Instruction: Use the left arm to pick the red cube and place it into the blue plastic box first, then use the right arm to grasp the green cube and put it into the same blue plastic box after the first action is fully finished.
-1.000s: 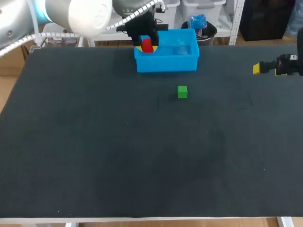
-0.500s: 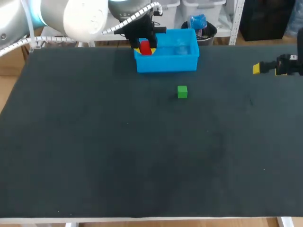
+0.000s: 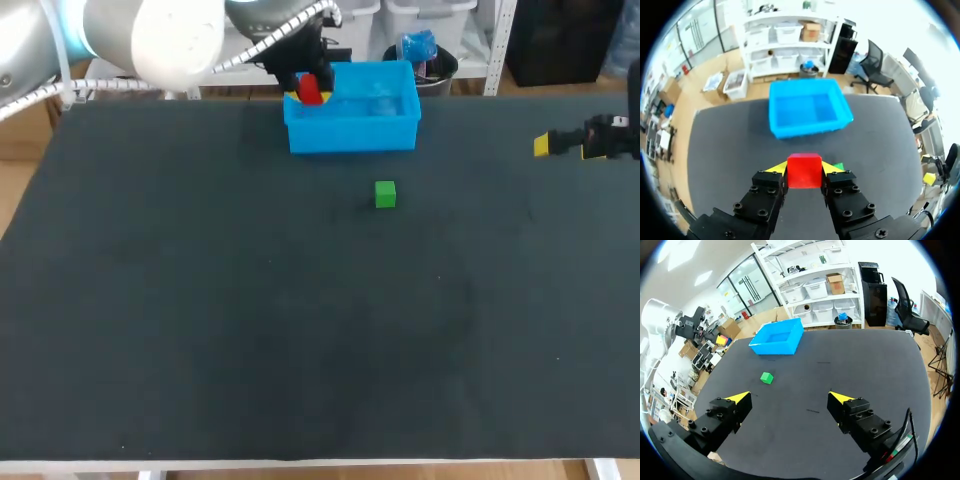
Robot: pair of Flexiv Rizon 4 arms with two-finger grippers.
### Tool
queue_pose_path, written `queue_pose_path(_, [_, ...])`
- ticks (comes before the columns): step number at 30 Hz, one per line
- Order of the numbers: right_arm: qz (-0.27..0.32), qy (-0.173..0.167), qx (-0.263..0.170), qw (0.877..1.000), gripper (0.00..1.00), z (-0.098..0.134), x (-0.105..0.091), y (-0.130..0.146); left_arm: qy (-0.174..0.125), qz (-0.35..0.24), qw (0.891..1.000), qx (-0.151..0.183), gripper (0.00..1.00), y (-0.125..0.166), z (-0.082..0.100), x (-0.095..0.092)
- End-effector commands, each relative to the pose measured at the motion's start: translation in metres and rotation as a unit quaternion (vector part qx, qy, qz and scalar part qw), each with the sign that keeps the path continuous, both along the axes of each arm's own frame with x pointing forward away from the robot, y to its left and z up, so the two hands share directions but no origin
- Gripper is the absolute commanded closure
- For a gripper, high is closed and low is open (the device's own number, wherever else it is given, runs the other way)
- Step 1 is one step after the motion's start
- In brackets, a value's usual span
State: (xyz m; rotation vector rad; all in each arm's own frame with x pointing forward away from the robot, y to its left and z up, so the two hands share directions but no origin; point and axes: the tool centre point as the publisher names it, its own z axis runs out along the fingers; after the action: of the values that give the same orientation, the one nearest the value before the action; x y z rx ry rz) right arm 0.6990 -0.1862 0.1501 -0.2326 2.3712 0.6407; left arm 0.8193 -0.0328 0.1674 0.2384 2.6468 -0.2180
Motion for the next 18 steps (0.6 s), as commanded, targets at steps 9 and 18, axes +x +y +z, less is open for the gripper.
queue_pose_path(9, [0.000, 0.000, -0.001, 1.000, 0.00, 0.000, 0.000, 0.000, -0.037, -0.082, 0.995, -0.048, 1.00, 0.014, -0.001, 0.016])
queue_pose_path(18, [0.000, 0.000, -0.001, 1.000, 0.00, 0.000, 0.000, 0.000, -0.060, -0.124, 0.989, -0.062, 1.00, 0.027, -0.002, 0.028])
